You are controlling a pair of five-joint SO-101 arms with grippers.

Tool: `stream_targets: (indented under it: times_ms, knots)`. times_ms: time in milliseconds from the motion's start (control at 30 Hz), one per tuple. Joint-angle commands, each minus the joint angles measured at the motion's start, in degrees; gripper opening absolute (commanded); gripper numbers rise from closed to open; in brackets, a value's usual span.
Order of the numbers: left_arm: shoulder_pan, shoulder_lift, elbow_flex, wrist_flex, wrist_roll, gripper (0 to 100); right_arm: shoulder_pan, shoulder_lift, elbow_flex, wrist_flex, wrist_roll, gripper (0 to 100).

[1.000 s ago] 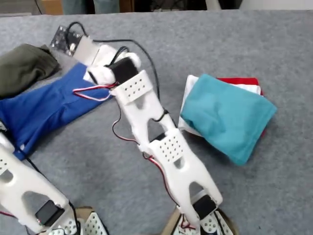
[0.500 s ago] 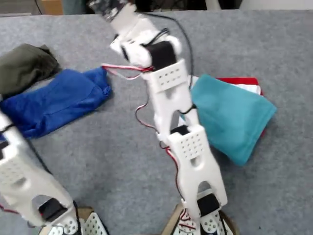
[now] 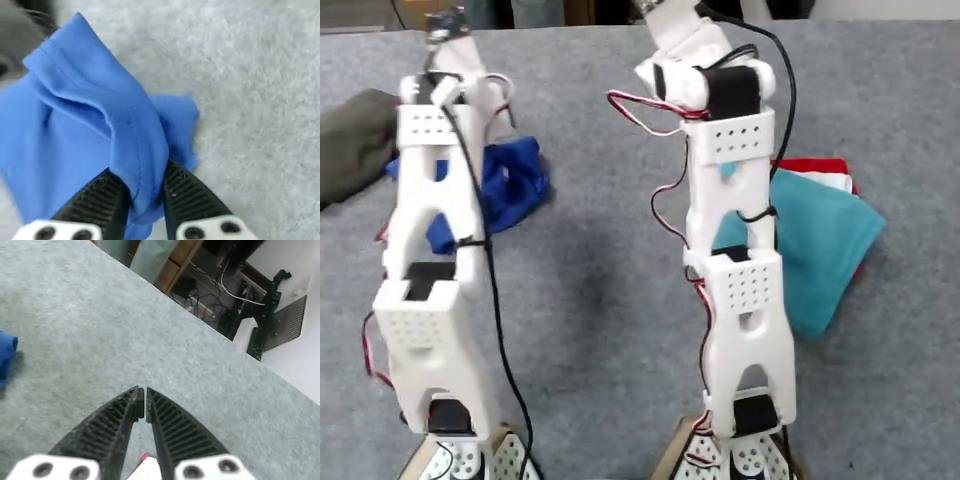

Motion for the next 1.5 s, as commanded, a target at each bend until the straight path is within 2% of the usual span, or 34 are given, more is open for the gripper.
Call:
stream_targets:
  times_ms: [0, 67, 167, 233, 333, 400, 467, 567, 667, 767, 967, 1167, 1300, 1367, 1467]
  knots:
    - [2.51, 1.23, -0.75, -2.37, 1.23, 4, 1.23, -3.56, -2.33, 0.18, -0.18, 1.5]
    - [2.95, 1.32, -0.75, -0.88, 1.58, 13, 1.05, -3.56, -2.33, 0.18, -0.44, 2.7]
    - [2.42, 1.32, -4.26, 3.43, 5.19, 29, 0.79, -3.47, -1.89, 0.09, -4.04, 12.3]
    - [0.04, 1.14, -10.68, 8.62, 7.47, 33, -0.18, -2.68, -2.07, 0.26, -5.98, 13.4]
    - [-7.52, 0.09, -23.78, 15.82, 6.68, 30, -2.73, -1.10, -1.98, 0.00, -9.41, 0.8]
    - [-14.55, 0.62, -29.93, 19.25, 6.68, 23, -5.89, 0.92, -0.48, 0.09, -12.13, 2.7]
    - [-21.14, 2.81, -30.55, 20.92, 6.59, 15, -10.20, 3.65, 1.10, -1.93, -13.80, 1.3]
    - [-27.12, 10.02, -30.37, 19.78, 6.51, 5, -17.58, 8.75, 4.18, -7.21, -14.77, 1.4]
    - [-27.65, 19.52, -30.29, 18.37, 6.51, 3, -23.65, 13.93, 6.64, -12.31, -15.91, 1.4]
    - [-26.07, 27.43, -33.89, 16.62, 6.68, 3, -25.85, 19.65, 8.04, -17.05, -17.05, 1.4]
    - [-22.46, 37.19, -45.32, 13.80, 6.95, 3, -21.54, 28.53, 7.78, -17.23, -16.97, 1.4]
    - [-24.75, 45.98, -52.70, 11.34, 6.68, 3, -20.31, 26.15, 6.46, -9.85, -16.53, 1.4]
    - [-26.15, 47.47, -59.47, 13.63, 6.68, 3, -22.24, 21.85, -2.51, -5.71, -16.53, 1.4]
    - [-26.24, 45.45, -59.21, 14.95, 6.59, 3, -22.59, 18.86, -2.51, -6.86, -16.26, 1.4]
    - [-27.12, 37.89, -59.12, 21.80, 6.59, 3, -21.71, 14.64, -1.10, -10.37, -15.21, 1.4]
